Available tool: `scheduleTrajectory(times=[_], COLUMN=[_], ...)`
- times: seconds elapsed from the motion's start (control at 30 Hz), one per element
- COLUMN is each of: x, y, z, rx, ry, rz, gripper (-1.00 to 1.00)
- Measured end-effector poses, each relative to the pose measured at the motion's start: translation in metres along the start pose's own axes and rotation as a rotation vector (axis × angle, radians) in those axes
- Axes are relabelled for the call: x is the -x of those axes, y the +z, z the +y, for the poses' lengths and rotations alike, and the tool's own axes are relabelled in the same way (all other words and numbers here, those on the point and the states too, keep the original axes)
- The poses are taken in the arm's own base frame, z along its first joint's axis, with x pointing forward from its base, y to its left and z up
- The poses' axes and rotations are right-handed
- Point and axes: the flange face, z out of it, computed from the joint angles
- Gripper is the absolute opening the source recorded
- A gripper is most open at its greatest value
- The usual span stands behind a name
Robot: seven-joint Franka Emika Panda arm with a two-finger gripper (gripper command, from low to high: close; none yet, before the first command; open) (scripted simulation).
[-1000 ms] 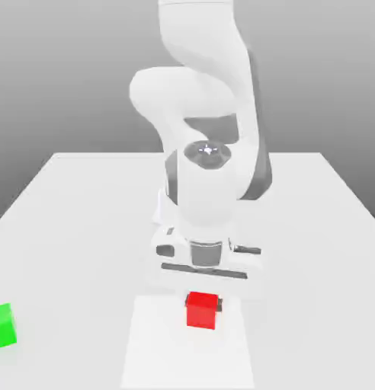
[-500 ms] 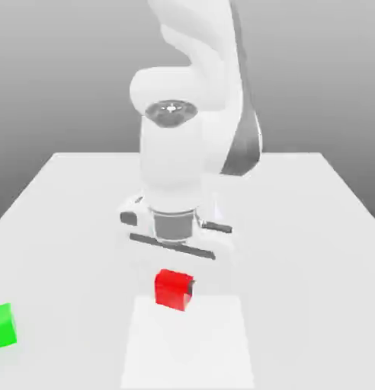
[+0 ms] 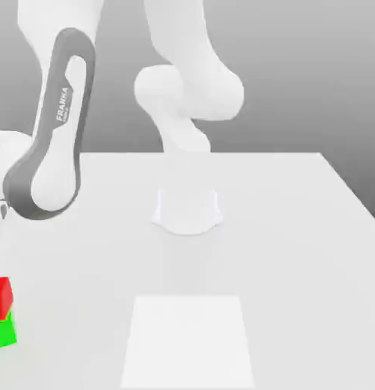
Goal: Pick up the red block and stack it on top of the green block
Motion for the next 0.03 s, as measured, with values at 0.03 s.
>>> scheduleTrajectory(times=[0.03], x=[0.0000], y=[0.0000], z=[0.0000], rx=[0.000], ry=[0.000], rz=[0.000], gripper=[1.00])
